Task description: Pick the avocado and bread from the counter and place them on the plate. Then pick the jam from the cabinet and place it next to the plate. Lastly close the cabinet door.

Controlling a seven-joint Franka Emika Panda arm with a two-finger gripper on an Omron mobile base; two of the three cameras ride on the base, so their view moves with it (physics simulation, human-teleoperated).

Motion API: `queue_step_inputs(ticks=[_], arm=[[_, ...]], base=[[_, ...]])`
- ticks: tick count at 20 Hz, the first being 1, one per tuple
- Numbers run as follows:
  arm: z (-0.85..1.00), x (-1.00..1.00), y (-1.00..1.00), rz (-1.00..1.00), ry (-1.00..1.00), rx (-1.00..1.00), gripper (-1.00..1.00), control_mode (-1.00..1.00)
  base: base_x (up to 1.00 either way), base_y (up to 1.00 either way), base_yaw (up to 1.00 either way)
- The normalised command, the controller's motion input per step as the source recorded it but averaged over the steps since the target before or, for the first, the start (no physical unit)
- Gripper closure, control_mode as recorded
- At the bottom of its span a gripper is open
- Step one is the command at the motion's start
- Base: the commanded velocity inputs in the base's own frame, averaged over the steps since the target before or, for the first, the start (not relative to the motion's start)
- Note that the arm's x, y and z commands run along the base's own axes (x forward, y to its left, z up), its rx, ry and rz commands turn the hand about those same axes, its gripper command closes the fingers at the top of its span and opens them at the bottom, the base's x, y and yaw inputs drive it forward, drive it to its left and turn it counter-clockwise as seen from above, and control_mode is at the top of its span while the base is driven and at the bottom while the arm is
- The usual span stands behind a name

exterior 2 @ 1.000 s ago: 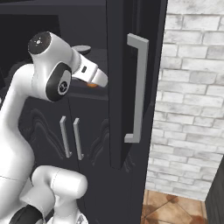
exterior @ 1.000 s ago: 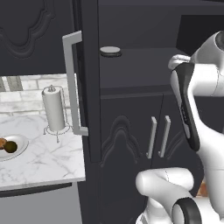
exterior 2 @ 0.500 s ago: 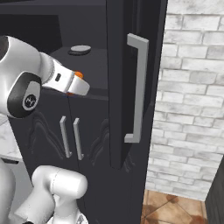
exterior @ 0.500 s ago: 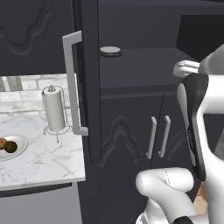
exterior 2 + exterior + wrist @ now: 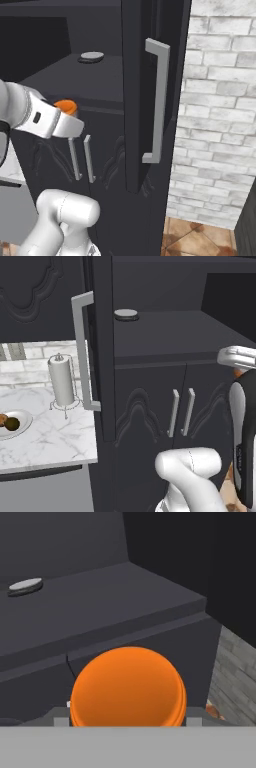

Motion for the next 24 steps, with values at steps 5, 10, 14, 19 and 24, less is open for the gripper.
queue_step_inputs(ticks=[5,10,14,19,24], arm=[[-0.10,-0.31,0.38,0.02,0.00,-0.02,1.00,-1.00],[-0.25,0.00,0.33,0.04,0.05,-0.03,1.00,-1.00],[-0.34,0.00,0.02,0.05,0.07,0.00,1.00,-1.00],[-0.41,0.00,0.00,0.06,0.06,0.00,1.00,-1.00],[-0.47,0.01,0.01,0.04,0.10,0.00,1.00,-1.00]], base=[[0.00,0.00,0.00],[0.00,0.00,0.00],[0.00,0.00,0.00],[0.00,0.00,0.00],[0.00,0.00,0.00]])
